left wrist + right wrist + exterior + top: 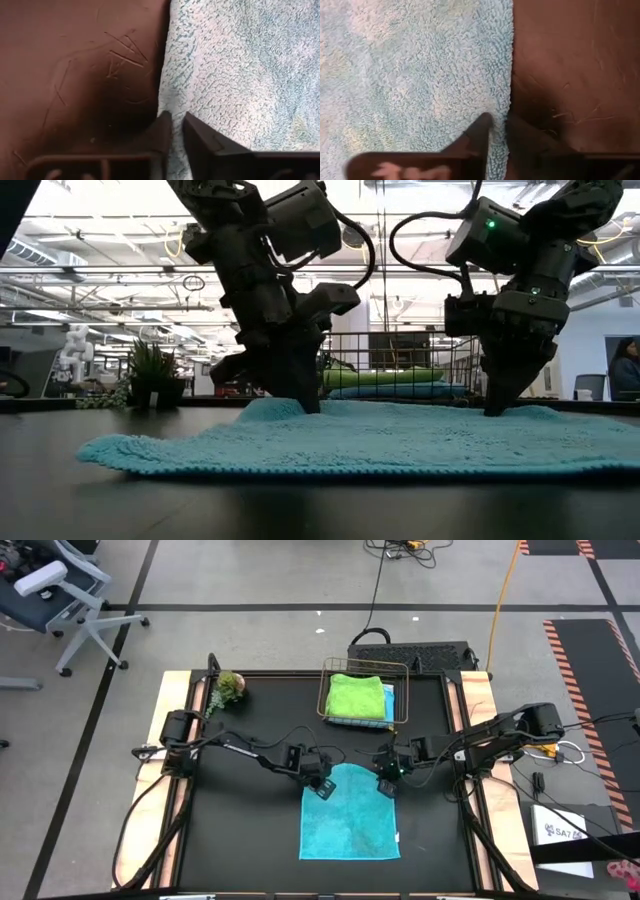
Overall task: Fold microfiber towels
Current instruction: Fold the blue towel
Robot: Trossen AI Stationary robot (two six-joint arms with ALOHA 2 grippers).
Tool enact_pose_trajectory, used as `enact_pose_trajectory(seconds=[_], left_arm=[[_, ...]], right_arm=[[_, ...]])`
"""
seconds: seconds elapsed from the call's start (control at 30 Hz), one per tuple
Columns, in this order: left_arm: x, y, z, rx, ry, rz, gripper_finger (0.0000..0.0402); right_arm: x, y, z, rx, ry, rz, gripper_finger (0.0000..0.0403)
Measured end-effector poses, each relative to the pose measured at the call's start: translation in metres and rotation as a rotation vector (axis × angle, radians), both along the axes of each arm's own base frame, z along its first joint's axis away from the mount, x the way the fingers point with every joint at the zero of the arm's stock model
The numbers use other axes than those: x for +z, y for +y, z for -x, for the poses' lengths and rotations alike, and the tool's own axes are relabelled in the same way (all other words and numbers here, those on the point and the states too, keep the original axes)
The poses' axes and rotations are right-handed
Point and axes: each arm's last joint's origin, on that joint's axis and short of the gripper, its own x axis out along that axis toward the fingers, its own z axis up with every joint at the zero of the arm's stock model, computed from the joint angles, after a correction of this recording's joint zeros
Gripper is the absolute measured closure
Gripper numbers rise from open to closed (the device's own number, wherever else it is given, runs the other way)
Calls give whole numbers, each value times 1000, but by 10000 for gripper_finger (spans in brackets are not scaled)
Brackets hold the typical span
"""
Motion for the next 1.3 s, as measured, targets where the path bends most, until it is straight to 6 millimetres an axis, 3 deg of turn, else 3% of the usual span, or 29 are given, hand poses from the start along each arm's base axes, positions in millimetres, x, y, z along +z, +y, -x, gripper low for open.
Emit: enact_pose_trajectory(seconds=[0.13,0.57,0.73,1.13,1.3], left_arm=[[1,1,0,-10,-4,-32,393],[7,4,-8,13,-99,-66,391],[13,6,-15,10,-194,-76,397],[11,8,-13,44,-163,-161,399],[29,11,-5,41,-163,-235,399]], right_arm=[[5,2,2,24,-18,-24,397],[46,-5,18,-19,-187,154,402],[45,-5,21,9,-163,178,402],[41,-6,29,22,-75,211,402],[46,-4,26,42,-77,240,403]])
